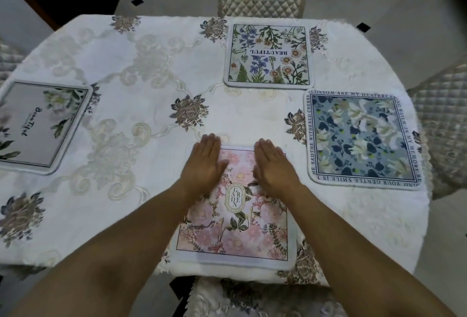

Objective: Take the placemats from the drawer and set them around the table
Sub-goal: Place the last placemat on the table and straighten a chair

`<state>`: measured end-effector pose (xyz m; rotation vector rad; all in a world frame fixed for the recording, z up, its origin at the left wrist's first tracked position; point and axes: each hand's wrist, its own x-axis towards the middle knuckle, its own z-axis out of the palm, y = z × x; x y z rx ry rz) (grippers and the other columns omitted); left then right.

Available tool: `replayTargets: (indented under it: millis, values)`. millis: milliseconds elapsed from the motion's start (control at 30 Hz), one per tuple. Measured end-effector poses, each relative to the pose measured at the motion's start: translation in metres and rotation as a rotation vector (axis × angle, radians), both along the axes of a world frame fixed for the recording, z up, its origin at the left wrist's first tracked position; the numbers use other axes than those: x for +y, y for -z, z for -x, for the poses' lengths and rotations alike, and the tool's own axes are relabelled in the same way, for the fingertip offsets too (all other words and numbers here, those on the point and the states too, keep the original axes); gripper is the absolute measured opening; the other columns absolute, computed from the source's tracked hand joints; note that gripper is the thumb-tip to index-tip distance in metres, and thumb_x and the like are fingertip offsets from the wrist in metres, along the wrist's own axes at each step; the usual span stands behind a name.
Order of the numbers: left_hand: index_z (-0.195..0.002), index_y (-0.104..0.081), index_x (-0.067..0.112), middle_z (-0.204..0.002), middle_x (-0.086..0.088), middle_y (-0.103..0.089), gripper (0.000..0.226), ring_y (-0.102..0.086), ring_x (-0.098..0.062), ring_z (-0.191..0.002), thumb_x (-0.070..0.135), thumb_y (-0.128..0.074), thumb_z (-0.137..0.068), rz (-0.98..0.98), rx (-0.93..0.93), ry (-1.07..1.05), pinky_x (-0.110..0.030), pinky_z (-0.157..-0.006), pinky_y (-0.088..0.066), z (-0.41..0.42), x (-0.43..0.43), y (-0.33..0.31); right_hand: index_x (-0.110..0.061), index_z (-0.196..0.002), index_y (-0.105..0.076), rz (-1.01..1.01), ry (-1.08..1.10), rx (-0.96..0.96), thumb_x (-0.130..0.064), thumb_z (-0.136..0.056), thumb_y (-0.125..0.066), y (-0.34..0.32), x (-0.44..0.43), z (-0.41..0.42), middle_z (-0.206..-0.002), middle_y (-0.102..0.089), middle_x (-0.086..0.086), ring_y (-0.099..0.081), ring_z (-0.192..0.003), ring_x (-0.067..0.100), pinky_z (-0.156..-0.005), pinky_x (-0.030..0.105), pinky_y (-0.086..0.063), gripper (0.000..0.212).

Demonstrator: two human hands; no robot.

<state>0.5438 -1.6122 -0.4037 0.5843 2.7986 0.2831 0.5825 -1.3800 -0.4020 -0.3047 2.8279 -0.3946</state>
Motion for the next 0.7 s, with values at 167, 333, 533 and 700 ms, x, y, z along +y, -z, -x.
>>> replayTargets:
  millis: [167,333,533,700]
  values:
    - [-0.154,0.004,0.009,-0.163,-0.015,0.005,0.078,0.010,-0.024,-0.149,0.062,-0.007,-0.098,0.058,-0.030,-0.071,-0.040,-0.120,0.001,-0.016,-0.055,0.006,-0.007,-0.156,-0.003,-0.039,0.076,-0.011,-0.040,-0.103,-0.019,0.005,0.036,-0.020,-0.165,-0.002,0.012,0.004,-0.152,0.023,-0.122,0.037,0.002,0.065]
    - [-0.152,-0.006,-0.004,-0.160,-0.028,-0.005,0.080,-0.005,-0.040,-0.149,0.055,-0.007,-0.098,0.098,-0.051,-0.148,-0.049,-0.121,-0.009,-0.060,-0.061,-0.002,-0.003,-0.155,-0.004,-0.001,0.176,-0.058,-0.038,-0.104,-0.023,-0.004,0.020,-0.038,-0.164,0.001,0.017,0.004,-0.152,0.028,-0.122,0.040,-0.001,0.065]
    - [-0.150,-0.013,-0.008,-0.157,-0.030,-0.009,0.079,-0.010,-0.043,-0.147,0.052,-0.013,-0.099,0.110,-0.059,-0.151,-0.049,-0.121,-0.012,-0.164,-0.070,-0.005,-0.003,-0.155,0.001,0.004,0.245,-0.067,-0.041,-0.102,-0.014,-0.001,-0.018,-0.162,-0.164,0.007,0.015,0.015,-0.150,0.027,-0.122,0.037,0.008,0.067]
    - [-0.150,-0.003,-0.006,-0.158,-0.029,-0.002,0.082,0.003,-0.041,-0.148,0.055,-0.001,-0.096,0.160,-0.105,-0.128,-0.042,-0.122,0.008,-0.198,-0.072,-0.016,-0.002,-0.155,-0.002,-0.072,0.212,-0.124,-0.042,-0.100,-0.020,-0.012,-0.027,-0.205,-0.163,0.004,0.019,0.011,-0.149,0.033,-0.120,0.038,0.013,0.070]
